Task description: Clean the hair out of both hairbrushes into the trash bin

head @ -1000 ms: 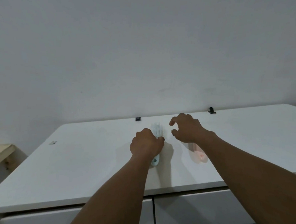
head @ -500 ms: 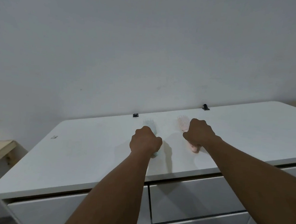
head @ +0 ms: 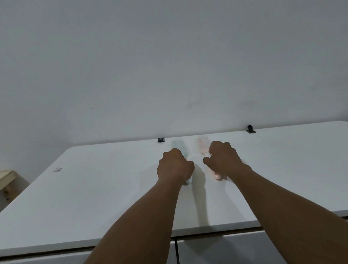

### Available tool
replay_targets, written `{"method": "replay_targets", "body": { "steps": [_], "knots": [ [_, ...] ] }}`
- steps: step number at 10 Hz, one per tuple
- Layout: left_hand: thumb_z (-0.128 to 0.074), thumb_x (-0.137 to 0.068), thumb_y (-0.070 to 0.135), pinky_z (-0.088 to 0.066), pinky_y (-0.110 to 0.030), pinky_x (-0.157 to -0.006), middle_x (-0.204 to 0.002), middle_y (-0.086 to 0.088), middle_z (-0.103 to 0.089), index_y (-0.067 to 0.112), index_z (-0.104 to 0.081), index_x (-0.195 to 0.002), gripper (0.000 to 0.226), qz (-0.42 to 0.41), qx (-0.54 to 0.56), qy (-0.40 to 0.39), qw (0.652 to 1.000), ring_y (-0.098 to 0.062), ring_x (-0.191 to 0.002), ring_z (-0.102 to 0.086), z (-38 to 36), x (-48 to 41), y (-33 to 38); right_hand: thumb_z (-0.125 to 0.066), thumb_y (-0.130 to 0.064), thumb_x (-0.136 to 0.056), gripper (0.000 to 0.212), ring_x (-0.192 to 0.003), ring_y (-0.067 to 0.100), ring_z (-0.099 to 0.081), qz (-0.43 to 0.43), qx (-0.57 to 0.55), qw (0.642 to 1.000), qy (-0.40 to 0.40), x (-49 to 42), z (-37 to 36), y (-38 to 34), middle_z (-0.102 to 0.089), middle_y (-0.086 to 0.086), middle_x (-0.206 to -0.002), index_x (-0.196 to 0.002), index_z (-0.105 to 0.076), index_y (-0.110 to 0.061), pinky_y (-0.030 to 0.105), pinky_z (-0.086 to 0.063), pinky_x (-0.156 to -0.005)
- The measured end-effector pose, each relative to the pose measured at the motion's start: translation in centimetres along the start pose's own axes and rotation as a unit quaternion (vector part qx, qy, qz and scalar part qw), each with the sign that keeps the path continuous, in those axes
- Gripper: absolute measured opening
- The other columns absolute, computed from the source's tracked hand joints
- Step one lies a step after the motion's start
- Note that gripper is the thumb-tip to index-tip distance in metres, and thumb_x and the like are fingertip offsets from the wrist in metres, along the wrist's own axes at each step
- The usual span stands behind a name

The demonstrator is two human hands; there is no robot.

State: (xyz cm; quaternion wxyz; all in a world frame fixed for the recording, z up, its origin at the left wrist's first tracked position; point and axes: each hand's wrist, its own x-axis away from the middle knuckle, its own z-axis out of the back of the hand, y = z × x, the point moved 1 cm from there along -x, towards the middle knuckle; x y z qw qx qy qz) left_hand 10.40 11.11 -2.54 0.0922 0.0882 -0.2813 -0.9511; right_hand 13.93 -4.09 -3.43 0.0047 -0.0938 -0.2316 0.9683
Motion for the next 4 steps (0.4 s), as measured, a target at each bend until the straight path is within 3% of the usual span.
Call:
{"method": "replay_targets", "body": {
  "steps": [2,4],
  "knots": [
    [-0.063,-0.082,0.026,-0.038,-0.024,-0.051,-0.076,-0.001,-0.057,0.015,-0.047,-0.074,0.021,0.005,0.022,-0.001,1.000,-0.015,-0.059,-0.054,-0.23,-0.75,-0.41,-0.058,-0.027,-0.081,0.026,-0.083,0.029,-0.064,0.013,-0.003,1.000,0.006,-0.84,-0.80,-0.54,-0.065,0.009,-0.095,-0.102,-0.058,-0.011,0.033,-0.048,-0.067],
    [-0.062,-0.083,0.038,-0.052,-0.031,-0.069,-0.095,-0.006,-0.067,0.011,-0.057,-0.089,0.029,-0.001,0.032,0.000,0.999,-0.030,-0.088,-0.069,-0.05,-0.38,-0.40,-0.059,-0.034,-0.084,0.032,-0.088,0.028,-0.065,0.017,-0.019,1.000,0.002,-0.41,-0.26,-0.32,-0.066,0.008,-0.101,-0.106,-0.060,-0.011,0.034,-0.049,-0.069]
  ]
}}
